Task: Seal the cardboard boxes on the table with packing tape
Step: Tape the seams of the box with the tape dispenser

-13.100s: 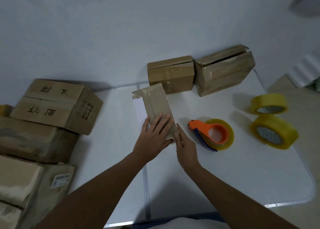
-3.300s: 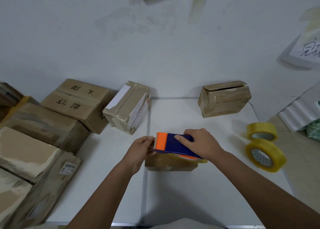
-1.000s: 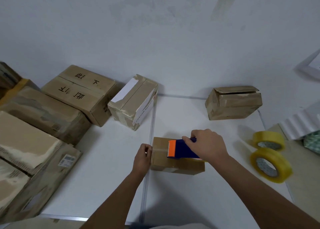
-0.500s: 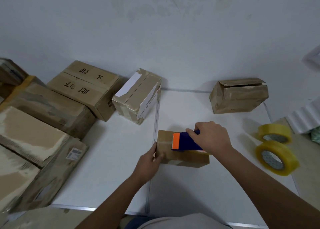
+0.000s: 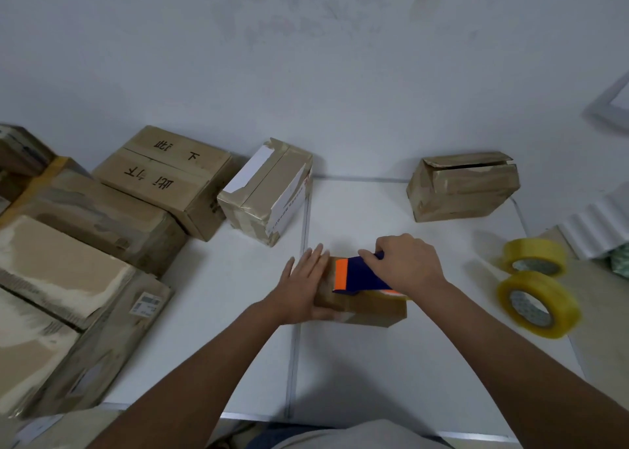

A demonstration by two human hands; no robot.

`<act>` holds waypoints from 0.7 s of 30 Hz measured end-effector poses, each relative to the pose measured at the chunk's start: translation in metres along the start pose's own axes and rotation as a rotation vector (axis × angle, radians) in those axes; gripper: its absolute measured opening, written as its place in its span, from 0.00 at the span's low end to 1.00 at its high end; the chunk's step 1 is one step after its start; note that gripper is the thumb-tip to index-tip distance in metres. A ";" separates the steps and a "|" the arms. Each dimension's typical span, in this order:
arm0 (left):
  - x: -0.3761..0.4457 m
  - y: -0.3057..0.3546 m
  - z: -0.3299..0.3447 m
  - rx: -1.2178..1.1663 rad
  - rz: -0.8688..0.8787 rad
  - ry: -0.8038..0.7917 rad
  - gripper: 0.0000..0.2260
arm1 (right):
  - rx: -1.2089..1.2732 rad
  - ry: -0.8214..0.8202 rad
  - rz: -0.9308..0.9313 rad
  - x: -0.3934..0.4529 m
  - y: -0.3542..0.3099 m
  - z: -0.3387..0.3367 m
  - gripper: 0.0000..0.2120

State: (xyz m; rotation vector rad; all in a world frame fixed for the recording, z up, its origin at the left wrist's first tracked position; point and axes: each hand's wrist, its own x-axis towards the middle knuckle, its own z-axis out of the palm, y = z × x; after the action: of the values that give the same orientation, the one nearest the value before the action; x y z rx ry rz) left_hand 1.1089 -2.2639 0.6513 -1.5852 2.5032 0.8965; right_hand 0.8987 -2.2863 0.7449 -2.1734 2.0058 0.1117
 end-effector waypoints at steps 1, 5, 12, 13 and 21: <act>0.009 0.000 0.002 0.067 0.030 -0.017 0.54 | -0.008 -0.003 -0.006 0.000 0.000 -0.001 0.22; 0.018 -0.007 0.011 0.139 0.114 0.066 0.54 | 0.047 -0.077 -0.052 0.001 0.011 -0.004 0.23; 0.019 -0.017 0.018 0.181 0.161 0.119 0.49 | 0.219 -0.338 -0.031 0.010 0.032 -0.013 0.28; 0.019 -0.017 0.017 0.205 0.166 0.122 0.49 | 0.246 -0.329 -0.029 0.010 0.033 -0.011 0.27; 0.020 -0.018 0.019 0.303 0.164 0.132 0.51 | 0.372 -0.352 -0.032 0.011 0.056 -0.011 0.30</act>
State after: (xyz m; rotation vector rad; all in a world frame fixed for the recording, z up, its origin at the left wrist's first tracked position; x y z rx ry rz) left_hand 1.1097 -2.2764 0.6207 -1.4022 2.7302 0.4064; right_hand 0.8434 -2.3034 0.7491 -1.8079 1.6452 0.0986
